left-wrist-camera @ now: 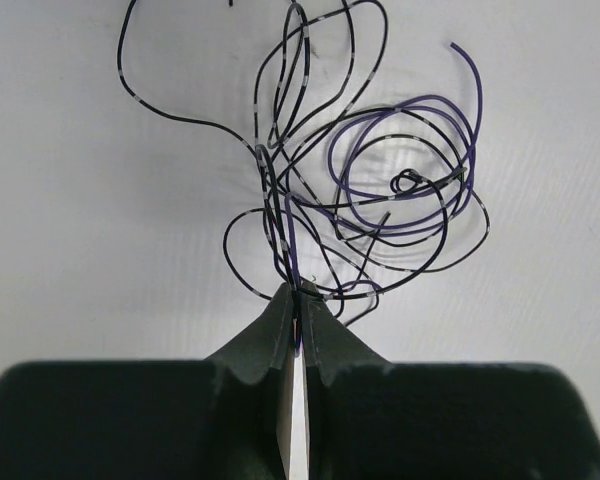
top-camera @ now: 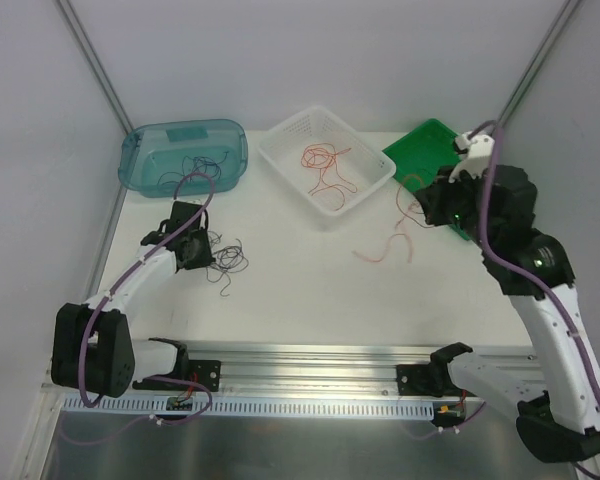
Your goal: Untangle the cables
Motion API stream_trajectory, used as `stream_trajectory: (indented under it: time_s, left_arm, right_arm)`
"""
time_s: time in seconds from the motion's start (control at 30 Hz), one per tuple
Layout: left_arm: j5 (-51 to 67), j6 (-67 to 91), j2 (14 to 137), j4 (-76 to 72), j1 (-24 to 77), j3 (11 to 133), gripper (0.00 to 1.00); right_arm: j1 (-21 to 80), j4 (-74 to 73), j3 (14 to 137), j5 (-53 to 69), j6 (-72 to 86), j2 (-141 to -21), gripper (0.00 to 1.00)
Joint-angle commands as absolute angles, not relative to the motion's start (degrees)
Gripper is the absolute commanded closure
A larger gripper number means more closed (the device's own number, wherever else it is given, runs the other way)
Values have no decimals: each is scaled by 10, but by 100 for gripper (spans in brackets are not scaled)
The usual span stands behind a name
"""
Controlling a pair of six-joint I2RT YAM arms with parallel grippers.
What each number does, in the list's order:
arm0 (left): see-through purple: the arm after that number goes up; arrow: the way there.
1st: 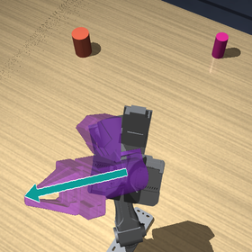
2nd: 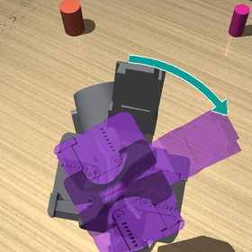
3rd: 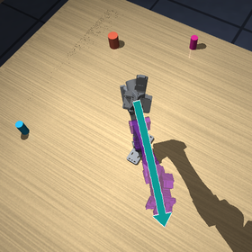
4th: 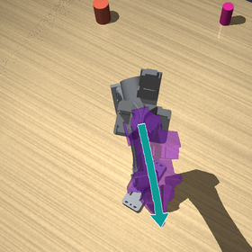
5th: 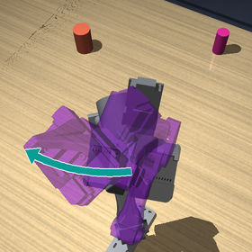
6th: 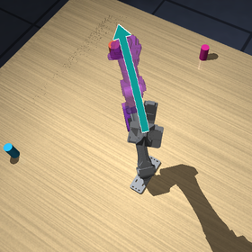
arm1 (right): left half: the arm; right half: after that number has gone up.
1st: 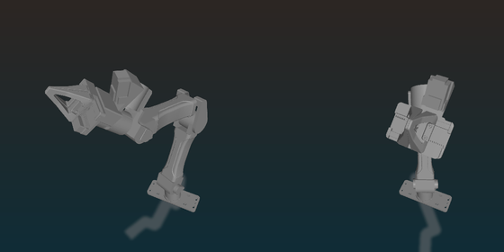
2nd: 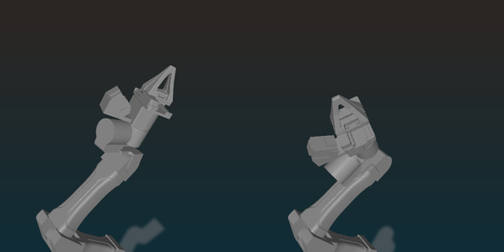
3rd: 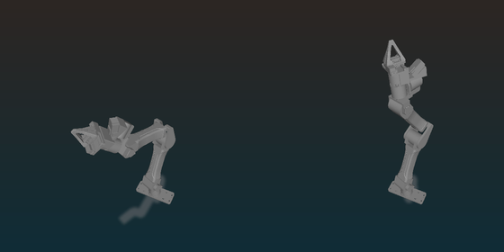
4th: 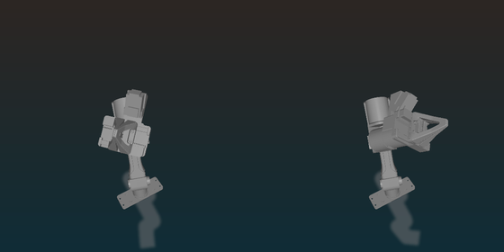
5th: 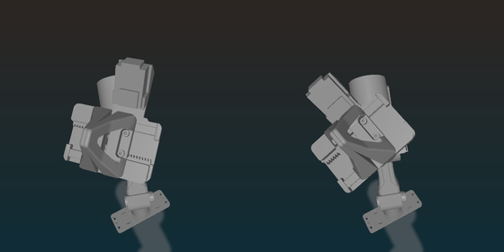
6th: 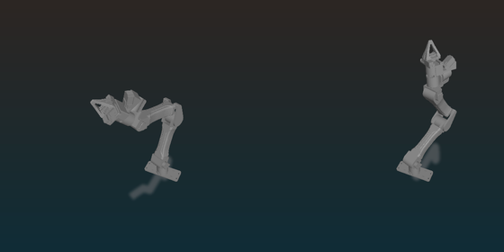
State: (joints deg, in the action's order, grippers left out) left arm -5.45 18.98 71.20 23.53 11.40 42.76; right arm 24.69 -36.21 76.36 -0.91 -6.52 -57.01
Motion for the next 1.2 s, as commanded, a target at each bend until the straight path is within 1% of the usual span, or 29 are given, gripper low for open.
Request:
stream_trajectory:
  time_s: [0.0,0.17,0.33,0.4,0.53,0.63,0.73,0.77,0.87,0.9,0.97,1.0,1.1,1.13,1.17]
  left_arm:
    - [-67,204,695,257,87,443,100]
    - [-47,204,693,256,78,443,100]
    - [11,190,703,253,78,446,100]
    - [41,180,705,241,78,443,99]
    - [147,157,703,214,88,436,95]
    - [170,142,708,206,113,436,91]
    - [185,136,708,205,129,435,78]
    - [188,136,705,205,136,434,66]
    - [182,136,692,201,138,432,45]
    - [179,135,688,200,138,432,33]
    - [174,135,679,199,138,432,21]
    - [168,136,674,198,138,431,13]
    - [160,137,663,198,138,429,5]
    - [157,137,659,198,138,429,2]
    - [156,138,657,198,138,427,1]
  right_arm:
    - [215,-467,835,-51,-98,-525,99]
    - [206,-493,889,-10,-93,-521,99]
    - [205,-472,859,9,-86,-519,99]
    - [206,-467,850,13,-83,-523,99]
    - [205,-452,856,50,-79,-541,99]
    - [206,-445,878,76,-76,-568,99]
    - [207,-430,917,107,-74,-597,99]
    - [206,-428,931,116,-74,-605,99]
    - [206,-412,991,155,-71,-649,99]
    - [206,-405,1006,168,-69,-668,99]
    - [207,-375,1047,195,-64,-688,99]
    - [207,-365,1062,208,-65,-698,99]
    - [207,-318,1109,210,-69,-737,99]
    - [207,-282,1115,210,-69,-752,99]
    - [207,-261,1121,207,-66,-762,99]
